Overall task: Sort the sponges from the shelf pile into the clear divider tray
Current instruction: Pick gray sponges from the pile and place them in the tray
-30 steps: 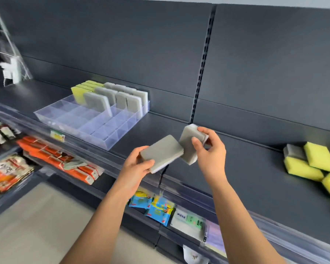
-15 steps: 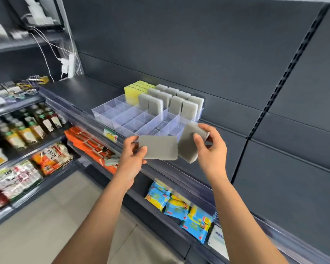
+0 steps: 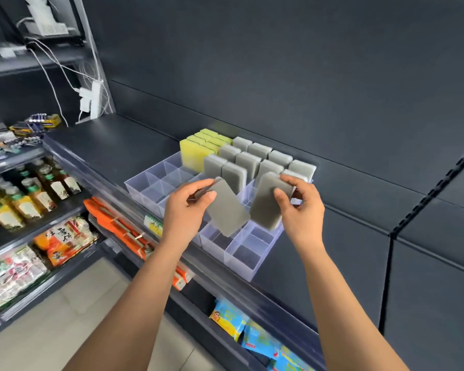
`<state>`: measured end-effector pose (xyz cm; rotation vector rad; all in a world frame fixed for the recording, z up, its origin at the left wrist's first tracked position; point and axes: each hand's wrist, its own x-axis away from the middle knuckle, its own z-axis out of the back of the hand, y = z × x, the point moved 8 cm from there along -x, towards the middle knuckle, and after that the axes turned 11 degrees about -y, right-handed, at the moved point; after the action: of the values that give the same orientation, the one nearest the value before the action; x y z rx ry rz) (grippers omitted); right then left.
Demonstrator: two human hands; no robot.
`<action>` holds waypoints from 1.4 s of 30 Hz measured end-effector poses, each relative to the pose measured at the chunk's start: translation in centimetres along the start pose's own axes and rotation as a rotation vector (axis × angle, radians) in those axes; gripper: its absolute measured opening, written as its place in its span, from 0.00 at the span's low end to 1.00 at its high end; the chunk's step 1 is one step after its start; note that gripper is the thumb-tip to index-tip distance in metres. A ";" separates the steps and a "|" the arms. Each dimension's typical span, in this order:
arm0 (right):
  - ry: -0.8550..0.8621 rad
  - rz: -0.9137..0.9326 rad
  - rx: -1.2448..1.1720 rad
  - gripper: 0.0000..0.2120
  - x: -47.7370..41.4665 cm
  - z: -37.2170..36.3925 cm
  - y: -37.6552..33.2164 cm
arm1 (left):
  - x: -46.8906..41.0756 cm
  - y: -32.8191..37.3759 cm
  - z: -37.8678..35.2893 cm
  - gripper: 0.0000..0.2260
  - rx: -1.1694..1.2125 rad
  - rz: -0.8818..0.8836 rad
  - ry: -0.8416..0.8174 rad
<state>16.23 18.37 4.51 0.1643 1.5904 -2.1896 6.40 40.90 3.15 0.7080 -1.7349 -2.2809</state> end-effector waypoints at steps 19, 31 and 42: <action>0.064 -0.061 0.226 0.11 -4.6 0.6 2.7 | -10.5 2.1 -7.3 0.10 -0.314 -0.314 -0.377; 0.027 -0.202 0.501 0.12 -2.8 -1.1 4.3 | -11.8 1.9 -9.5 0.09 -0.351 -0.436 -0.566; 0.077 -0.142 0.728 0.12 -2.5 -1.9 4.2 | -11.9 2.2 -10.4 0.09 -0.380 -0.560 -0.606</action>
<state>19.91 19.71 1.01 0.3570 0.7836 -2.8092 21.43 36.44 6.16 0.4909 -1.3106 -3.3686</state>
